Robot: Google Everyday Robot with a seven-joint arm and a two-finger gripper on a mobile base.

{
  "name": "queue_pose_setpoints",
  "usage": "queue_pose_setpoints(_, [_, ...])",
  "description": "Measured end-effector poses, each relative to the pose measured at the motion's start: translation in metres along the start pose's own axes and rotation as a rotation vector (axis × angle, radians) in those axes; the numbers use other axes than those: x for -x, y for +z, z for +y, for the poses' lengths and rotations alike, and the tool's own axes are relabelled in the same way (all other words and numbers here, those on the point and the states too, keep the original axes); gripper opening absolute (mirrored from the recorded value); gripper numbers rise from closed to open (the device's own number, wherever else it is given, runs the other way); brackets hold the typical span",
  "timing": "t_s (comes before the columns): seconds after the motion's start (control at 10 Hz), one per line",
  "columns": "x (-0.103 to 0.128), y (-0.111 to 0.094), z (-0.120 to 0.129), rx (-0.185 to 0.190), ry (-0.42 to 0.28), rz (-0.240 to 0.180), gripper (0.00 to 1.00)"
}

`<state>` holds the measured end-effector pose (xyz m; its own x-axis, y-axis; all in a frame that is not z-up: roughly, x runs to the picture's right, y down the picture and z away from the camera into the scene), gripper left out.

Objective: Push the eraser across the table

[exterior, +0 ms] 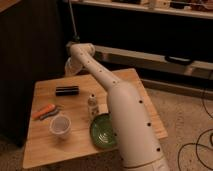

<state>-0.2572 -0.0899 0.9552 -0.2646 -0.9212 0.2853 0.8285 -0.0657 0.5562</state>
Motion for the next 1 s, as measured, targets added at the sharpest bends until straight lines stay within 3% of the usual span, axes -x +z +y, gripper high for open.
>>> queue_pose_setpoints(0.5, [0.012,0.037,-0.012,0.048,-0.045,-0.057,0.00])
queue_pose_setpoints(1.0, [0.016,0.062,-0.005,0.137,-0.025,-0.099,0.00])
